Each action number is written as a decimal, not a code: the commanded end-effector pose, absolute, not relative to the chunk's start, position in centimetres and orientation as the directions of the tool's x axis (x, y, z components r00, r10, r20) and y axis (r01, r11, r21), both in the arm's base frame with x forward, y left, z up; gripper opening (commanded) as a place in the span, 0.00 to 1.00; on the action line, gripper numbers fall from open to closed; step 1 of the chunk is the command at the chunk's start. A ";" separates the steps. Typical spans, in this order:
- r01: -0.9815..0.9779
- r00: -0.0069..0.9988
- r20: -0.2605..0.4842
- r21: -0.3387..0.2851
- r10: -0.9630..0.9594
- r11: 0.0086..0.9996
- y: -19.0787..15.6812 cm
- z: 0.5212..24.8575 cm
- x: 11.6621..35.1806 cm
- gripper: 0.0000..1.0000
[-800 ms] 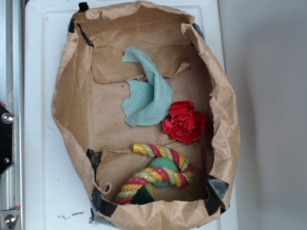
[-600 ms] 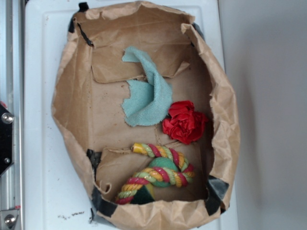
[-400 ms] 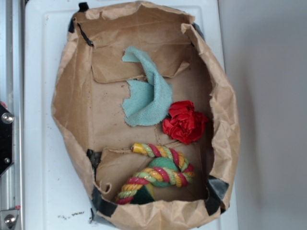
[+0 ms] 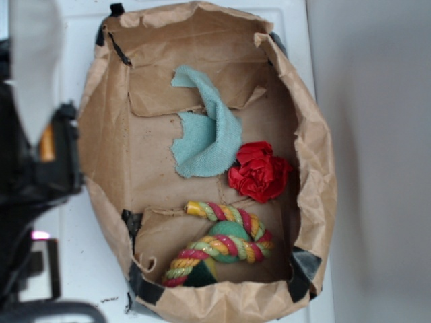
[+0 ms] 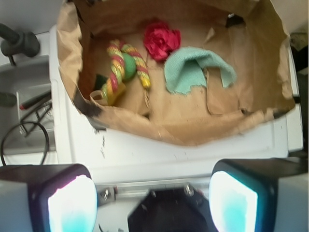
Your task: Grab the blue cloth.
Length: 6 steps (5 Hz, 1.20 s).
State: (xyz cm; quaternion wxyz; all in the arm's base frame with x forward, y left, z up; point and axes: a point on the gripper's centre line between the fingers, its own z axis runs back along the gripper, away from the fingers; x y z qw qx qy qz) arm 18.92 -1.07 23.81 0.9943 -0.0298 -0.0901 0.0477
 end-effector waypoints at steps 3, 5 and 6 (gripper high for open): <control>-0.051 0.978 0.201 -0.049 0.059 0.998 1.4 16.9 25.2 1.00; -0.051 0.978 0.201 -0.049 0.059 0.998 1.4 16.9 25.2 1.00; -0.051 0.978 0.201 -0.049 0.059 0.998 1.4 16.9 25.2 1.00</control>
